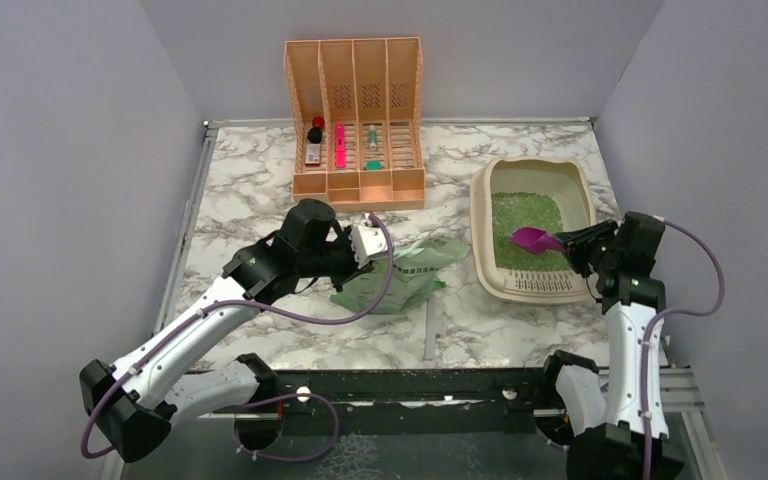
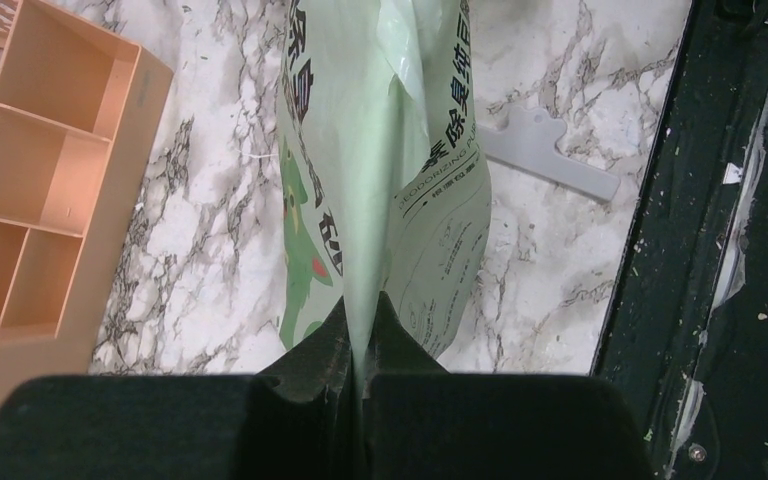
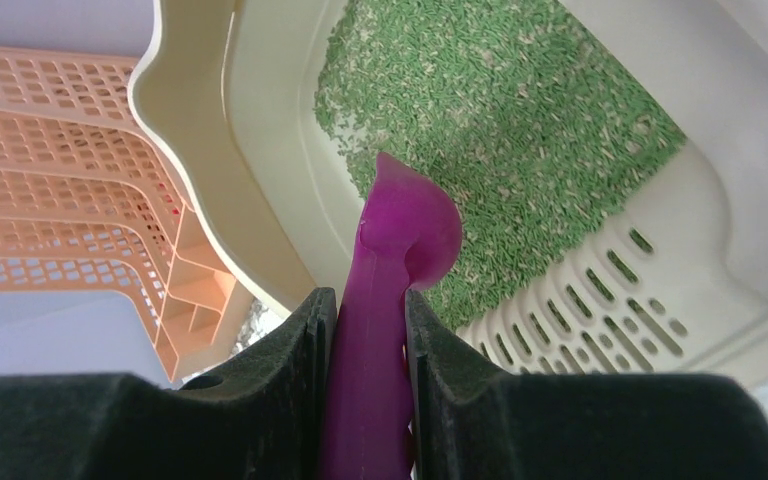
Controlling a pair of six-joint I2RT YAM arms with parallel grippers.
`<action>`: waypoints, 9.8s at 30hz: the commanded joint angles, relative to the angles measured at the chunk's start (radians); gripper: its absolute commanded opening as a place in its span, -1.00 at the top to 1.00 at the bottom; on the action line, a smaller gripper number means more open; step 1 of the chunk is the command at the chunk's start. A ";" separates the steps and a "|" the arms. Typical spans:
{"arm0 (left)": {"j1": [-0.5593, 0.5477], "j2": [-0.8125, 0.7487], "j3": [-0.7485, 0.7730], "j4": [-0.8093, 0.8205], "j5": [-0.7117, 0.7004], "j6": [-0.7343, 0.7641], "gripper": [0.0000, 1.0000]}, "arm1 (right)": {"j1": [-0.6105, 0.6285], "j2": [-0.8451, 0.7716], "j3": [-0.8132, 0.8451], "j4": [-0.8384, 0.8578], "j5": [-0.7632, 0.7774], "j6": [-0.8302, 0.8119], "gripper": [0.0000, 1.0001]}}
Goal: Fill the litter box with clean litter
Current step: 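Pour the cat litter into the litter box, then scoop the cat litter from the cat litter bag.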
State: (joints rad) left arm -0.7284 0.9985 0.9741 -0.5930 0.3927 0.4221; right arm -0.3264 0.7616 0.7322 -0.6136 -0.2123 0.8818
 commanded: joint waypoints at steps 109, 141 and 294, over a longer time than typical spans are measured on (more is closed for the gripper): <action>0.000 0.097 0.169 -0.014 -0.029 -0.081 0.97 | 0.437 0.458 0.755 -0.454 -0.494 -0.562 0.99; 0.000 0.123 0.105 -0.113 -0.125 -0.039 1.00 | 0.994 0.790 0.955 -0.552 0.224 -0.438 0.99; 0.002 0.173 0.124 -0.134 0.067 -0.063 1.00 | 0.364 0.319 -0.016 0.443 -0.924 0.083 0.99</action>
State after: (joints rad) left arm -0.7219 1.1877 1.0695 -0.7067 0.4198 0.3519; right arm 0.0437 1.0714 0.6926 -0.1738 -1.0775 0.9588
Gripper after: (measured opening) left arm 0.024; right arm 0.316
